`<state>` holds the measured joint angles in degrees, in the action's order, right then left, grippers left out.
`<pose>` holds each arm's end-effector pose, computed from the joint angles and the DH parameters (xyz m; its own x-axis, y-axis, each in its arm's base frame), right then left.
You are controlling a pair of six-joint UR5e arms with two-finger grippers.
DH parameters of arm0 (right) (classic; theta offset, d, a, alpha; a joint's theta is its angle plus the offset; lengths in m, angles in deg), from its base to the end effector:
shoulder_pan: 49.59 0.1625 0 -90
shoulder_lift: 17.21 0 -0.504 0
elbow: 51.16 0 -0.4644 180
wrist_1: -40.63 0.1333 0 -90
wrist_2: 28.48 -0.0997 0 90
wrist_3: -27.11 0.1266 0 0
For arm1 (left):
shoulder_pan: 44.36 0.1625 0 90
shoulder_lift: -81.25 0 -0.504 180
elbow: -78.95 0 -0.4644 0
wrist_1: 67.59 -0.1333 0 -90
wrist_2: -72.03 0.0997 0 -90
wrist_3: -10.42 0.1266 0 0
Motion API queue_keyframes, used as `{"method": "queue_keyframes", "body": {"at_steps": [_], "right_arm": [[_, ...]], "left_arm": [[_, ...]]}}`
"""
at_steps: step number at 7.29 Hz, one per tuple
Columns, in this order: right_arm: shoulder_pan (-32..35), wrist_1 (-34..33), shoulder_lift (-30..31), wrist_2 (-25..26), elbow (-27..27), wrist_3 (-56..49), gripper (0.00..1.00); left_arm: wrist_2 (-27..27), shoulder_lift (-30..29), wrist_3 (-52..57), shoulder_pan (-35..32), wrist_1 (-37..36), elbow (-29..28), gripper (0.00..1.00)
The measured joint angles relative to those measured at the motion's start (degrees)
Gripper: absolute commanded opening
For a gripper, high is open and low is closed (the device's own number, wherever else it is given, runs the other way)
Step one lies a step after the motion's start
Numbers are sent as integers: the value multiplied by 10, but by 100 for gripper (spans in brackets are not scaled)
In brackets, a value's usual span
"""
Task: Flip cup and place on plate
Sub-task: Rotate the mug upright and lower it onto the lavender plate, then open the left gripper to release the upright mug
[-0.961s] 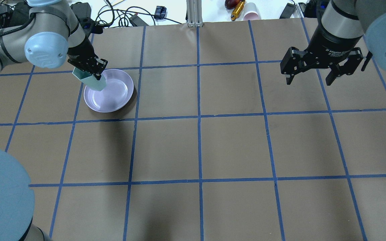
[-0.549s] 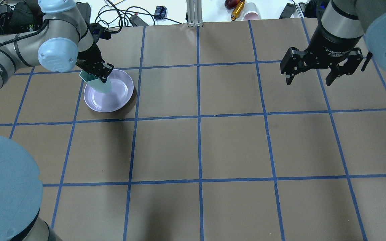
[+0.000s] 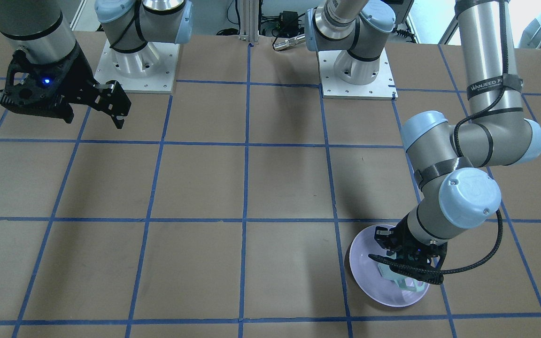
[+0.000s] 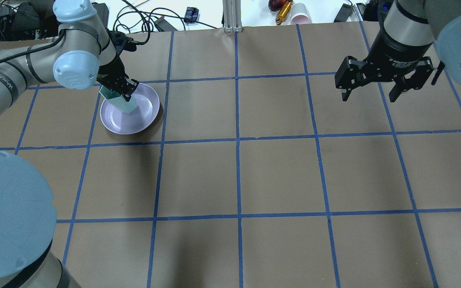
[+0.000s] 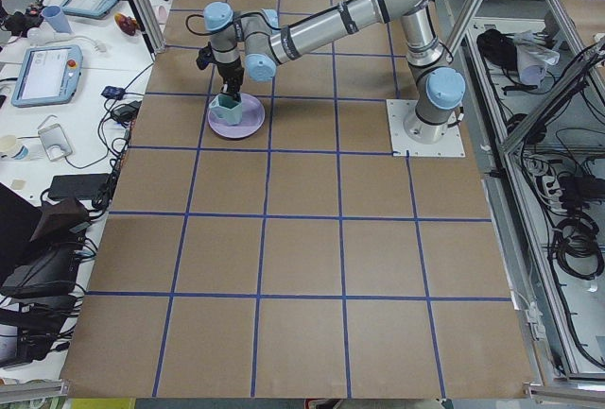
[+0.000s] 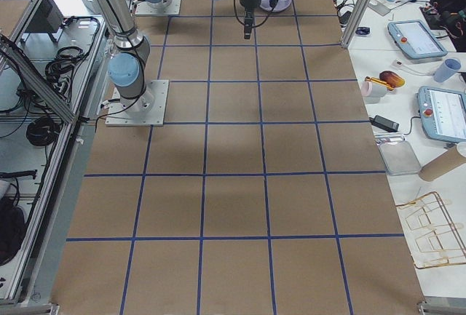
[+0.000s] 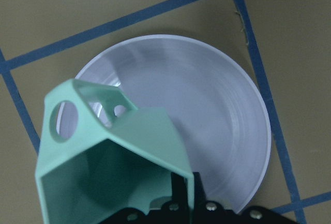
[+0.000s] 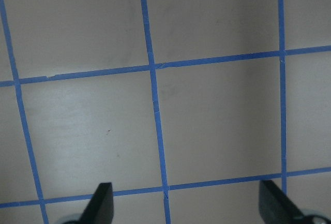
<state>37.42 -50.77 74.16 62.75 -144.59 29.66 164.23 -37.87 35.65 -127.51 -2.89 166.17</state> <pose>0.1017 -0.5563 0.5220 -0.9951 0.0963 0.0220 0.0965 0.9953 0.0106 -0.0370 -0.7687 0.2684 -0.9484 0.3160 -0.0270 0.3151 0.9485 0.0328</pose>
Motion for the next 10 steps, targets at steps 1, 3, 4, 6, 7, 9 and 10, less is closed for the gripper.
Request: {"method": "queue_keyframes", "body": {"at_steps": [1,3,4,6,7,9,10], "right_arm": [[0,0,0,0,0,0,100],[0,0,0,0,0,0,100],[0,0,0,0,0,0,100],[0,0,0,0,0,0,100],[0,0,0,0,0,0,100],[0,0,0,0,0,0,100],[0,0,0,0,0,0,100]], "left_arm": [[-1,-1,-1,0,1,2,100],[-1,7,-4,-1,4,2,100],[1,18,-6,-1,8,2,100],[5,39,-10,-2,27,0,100],[6,51,-19,-3,39,-2,100],[5,78,-79,-8,61,-3,100],[1,97,-120,-10,76,-3,100]]}}
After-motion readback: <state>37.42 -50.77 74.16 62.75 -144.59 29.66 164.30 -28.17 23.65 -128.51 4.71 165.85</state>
